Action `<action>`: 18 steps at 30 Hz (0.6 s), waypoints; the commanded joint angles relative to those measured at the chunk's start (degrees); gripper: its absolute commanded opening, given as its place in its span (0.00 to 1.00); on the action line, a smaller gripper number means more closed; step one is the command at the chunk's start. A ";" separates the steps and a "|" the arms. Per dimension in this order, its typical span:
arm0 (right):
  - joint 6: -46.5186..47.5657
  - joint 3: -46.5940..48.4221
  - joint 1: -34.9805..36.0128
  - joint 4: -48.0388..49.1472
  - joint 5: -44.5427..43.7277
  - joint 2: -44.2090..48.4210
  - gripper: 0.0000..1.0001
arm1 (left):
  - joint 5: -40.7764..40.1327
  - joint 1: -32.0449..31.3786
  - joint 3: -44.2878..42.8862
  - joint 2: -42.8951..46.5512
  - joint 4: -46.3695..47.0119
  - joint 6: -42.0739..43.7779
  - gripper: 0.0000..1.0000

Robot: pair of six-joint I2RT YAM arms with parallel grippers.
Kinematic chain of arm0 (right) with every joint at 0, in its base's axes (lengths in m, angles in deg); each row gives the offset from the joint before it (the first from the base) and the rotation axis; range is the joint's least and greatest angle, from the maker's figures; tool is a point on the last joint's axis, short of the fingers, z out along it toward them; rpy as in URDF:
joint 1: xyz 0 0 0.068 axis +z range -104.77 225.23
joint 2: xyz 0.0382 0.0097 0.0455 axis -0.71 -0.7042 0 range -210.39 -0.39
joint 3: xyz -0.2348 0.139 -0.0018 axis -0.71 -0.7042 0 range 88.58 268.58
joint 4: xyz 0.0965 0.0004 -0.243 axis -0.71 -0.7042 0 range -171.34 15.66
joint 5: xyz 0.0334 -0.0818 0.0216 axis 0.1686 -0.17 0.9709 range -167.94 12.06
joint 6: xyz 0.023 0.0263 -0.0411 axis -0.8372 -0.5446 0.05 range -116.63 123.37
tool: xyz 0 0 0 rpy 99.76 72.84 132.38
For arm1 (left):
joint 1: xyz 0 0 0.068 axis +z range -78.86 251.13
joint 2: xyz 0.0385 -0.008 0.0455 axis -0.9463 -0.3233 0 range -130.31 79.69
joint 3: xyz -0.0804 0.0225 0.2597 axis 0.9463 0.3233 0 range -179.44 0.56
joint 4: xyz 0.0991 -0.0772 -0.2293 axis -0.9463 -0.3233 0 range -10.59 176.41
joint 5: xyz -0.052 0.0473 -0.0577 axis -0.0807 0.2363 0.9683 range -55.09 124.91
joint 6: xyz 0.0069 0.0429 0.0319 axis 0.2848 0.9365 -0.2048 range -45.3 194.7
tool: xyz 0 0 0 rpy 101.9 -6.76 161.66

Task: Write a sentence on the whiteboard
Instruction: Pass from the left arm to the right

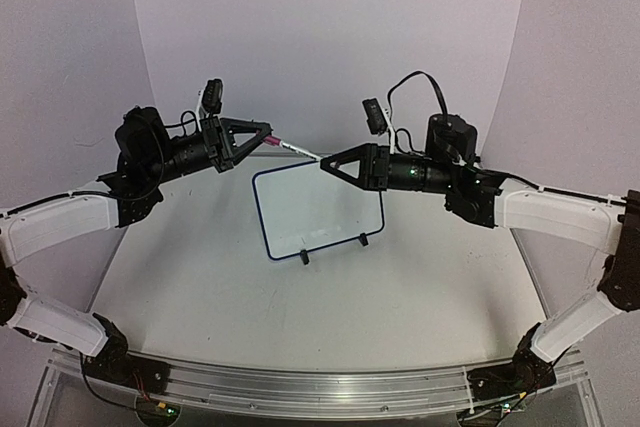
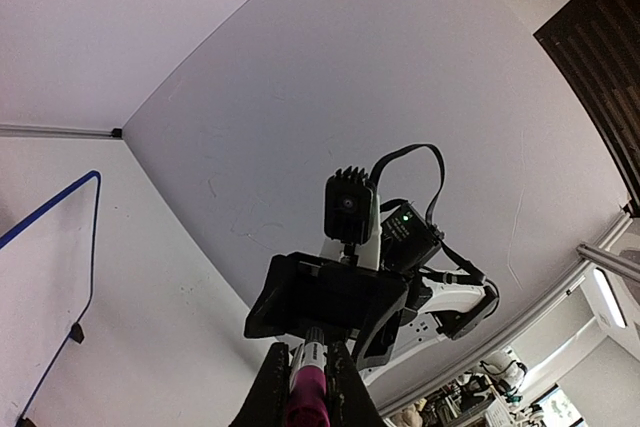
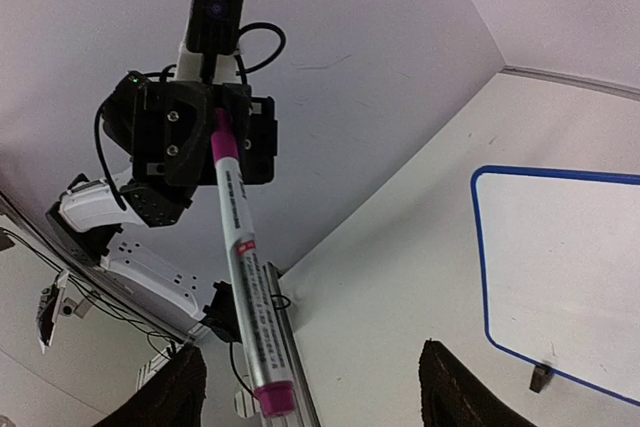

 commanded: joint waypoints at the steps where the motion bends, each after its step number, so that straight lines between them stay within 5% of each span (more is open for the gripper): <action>1: -5.91 2.94 -0.16 13.18 6.52 -1.95 0.60 | 1.30 -0.17 0.59 1.02 4.00 0.36 0.00; 5: -8.34 3.65 -0.07 15.91 7.66 -3.88 0.46 | 0.99 -0.17 0.74 0.92 4.01 0.79 0.00; 18: -8.34 4.78 1.37 15.40 5.57 -6.63 0.45 | -0.92 -0.17 2.43 1.53 5.22 1.18 0.00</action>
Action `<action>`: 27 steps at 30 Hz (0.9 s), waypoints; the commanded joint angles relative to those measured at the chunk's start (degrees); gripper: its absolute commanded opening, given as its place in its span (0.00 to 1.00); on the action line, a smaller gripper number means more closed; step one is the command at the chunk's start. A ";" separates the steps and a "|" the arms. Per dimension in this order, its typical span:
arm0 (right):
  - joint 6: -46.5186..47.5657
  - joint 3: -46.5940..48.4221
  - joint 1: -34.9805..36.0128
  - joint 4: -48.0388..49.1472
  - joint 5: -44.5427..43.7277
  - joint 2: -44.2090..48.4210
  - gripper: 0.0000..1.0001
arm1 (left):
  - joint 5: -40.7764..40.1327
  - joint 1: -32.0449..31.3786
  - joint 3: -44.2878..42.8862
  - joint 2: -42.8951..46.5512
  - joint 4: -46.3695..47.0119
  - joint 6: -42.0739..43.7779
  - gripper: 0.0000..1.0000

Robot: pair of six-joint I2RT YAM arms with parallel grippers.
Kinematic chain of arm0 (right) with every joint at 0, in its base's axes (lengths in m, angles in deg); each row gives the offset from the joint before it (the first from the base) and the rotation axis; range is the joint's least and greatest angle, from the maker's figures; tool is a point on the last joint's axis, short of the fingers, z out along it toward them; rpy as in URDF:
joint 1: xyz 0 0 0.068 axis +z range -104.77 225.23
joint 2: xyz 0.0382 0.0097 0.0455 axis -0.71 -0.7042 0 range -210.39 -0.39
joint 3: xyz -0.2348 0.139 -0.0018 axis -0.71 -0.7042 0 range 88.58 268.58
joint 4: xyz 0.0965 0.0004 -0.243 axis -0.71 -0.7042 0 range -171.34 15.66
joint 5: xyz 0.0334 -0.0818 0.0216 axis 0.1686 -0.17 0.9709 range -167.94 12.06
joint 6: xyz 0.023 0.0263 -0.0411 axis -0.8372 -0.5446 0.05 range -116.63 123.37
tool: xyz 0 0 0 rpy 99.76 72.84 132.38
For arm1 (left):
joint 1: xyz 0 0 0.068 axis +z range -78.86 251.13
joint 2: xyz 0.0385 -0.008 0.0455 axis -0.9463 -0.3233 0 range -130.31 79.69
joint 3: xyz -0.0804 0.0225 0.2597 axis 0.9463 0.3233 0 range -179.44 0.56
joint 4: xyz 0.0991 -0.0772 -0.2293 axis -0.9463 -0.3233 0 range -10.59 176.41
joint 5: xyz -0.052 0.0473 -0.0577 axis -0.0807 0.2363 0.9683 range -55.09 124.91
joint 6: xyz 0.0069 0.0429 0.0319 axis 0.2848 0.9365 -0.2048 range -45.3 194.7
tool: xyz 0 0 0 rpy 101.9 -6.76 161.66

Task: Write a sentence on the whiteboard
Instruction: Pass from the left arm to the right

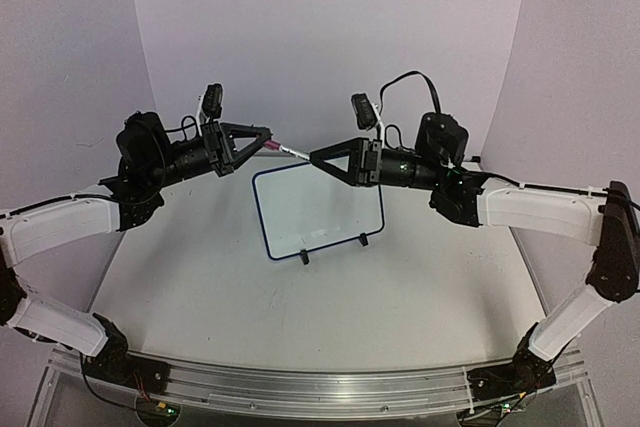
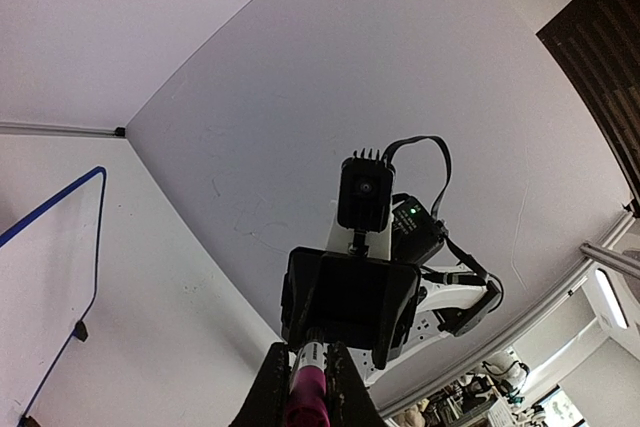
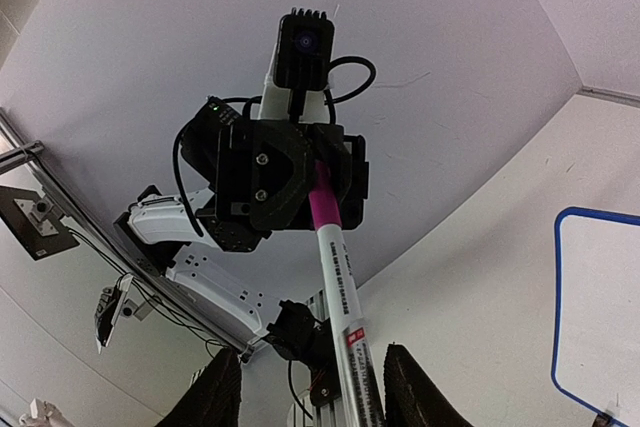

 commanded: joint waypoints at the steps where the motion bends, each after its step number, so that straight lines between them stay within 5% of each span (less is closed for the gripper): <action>1: -0.17 2.84 0.78 2.18 -0.53 -1.07 0.44 | -0.77 -0.19 0.61 1.60 3.41 0.91 0.00; 18: 1.41 4.24 1.60 -0.41 -2.12 -1.71 0.27 | -1.16 -0.17 1.25 1.17 3.91 0.17 0.00; 23: 1.62 4.26 1.68 -0.33 -2.85 -1.70 0.18 | -1.08 -0.18 1.64 1.01 4.16 0.04 0.00; 27: 2.17 3.22 1.70 -0.28 -5.14 -0.68 0.01 | -0.83 -0.20 1.94 1.06 3.94 -0.05 0.00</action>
